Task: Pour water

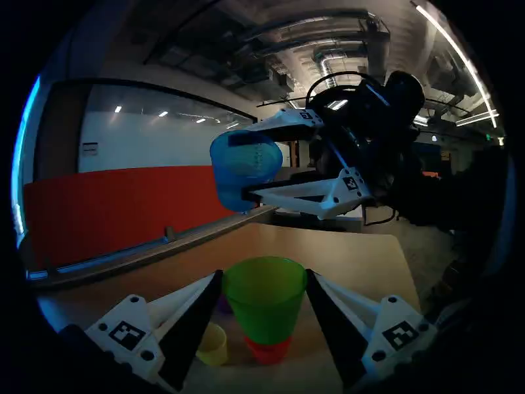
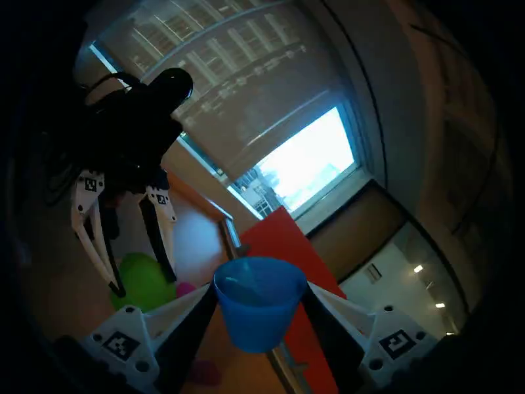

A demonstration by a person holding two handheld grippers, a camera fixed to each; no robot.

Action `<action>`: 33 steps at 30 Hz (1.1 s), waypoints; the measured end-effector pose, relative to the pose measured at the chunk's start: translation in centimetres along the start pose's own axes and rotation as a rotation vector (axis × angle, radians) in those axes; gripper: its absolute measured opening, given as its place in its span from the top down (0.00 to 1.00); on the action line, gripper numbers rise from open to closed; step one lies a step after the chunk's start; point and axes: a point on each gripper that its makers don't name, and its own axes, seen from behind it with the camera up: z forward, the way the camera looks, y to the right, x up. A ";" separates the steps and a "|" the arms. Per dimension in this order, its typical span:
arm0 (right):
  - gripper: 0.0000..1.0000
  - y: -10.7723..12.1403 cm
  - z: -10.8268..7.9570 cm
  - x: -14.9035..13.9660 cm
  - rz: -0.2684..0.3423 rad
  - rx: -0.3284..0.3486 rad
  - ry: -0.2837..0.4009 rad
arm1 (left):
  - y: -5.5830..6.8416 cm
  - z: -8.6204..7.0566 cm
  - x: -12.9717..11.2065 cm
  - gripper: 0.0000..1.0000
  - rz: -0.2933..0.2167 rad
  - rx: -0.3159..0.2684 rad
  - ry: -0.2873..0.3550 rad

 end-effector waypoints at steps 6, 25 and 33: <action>0.09 0.2 0.4 0.4 -0.059 0.005 -0.001 | 0.0 0.2 0.2 0.10 0.000 -0.001 0.003; 0.09 0.1 1.2 0.6 -0.244 0.010 -0.033 | 0.4 0.9 0.8 0.09 0.010 -0.006 0.005; 0.09 0.7 1.2 0.9 -0.275 -0.010 -0.034 | 0.2 0.9 0.7 0.10 0.015 0.001 -0.002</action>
